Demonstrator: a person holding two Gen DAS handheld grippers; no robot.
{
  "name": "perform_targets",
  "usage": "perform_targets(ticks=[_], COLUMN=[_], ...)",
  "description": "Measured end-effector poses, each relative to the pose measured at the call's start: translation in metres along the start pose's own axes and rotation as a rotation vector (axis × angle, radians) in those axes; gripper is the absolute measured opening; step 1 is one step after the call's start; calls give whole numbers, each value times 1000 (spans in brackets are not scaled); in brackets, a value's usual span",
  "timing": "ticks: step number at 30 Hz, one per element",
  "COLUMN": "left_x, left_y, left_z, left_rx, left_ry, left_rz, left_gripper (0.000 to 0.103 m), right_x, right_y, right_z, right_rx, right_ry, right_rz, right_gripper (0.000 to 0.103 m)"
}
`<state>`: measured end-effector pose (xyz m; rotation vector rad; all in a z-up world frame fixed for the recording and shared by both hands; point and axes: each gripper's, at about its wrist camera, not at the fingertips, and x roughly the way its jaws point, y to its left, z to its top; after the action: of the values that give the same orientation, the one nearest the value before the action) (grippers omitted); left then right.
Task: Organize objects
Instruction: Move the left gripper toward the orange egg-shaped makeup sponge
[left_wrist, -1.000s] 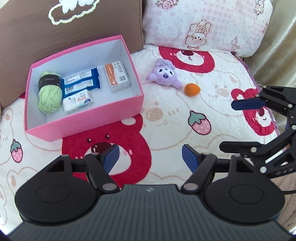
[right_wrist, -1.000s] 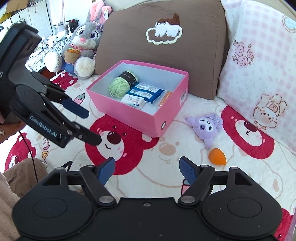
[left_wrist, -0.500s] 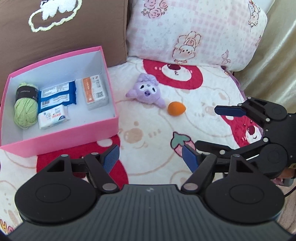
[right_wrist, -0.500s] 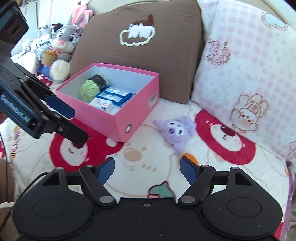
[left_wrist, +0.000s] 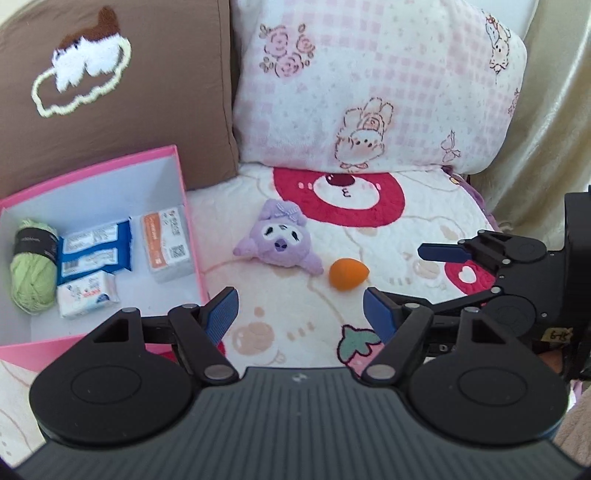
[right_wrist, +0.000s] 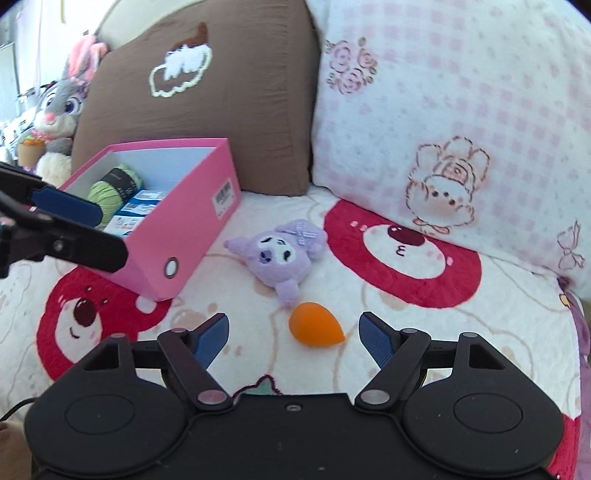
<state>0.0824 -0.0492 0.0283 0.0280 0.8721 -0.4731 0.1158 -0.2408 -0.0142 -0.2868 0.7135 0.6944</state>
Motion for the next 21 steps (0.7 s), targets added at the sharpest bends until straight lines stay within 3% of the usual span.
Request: perform_targets(ticks=[4, 10, 16, 21], left_x=[15, 39, 63, 83], left_y=[-6, -15, -15, -17], left_z=[3, 7, 5, 0], left_rx=[-4, -11, -4, 23], left_ry=[14, 27, 24, 22], left_rz=[-40, -71, -92, -139], left_gripper=[74, 74, 74, 73], right_x=[6, 25, 47, 57], right_y=[2, 1, -5, -16], right_z=[-4, -24, -40, -42], right_rx=[-8, -9, -7, 90], right_ry=[-30, -60, -61, -67], right_rz=[-35, 59, 58, 60], right_gripper=[81, 82, 82, 82])
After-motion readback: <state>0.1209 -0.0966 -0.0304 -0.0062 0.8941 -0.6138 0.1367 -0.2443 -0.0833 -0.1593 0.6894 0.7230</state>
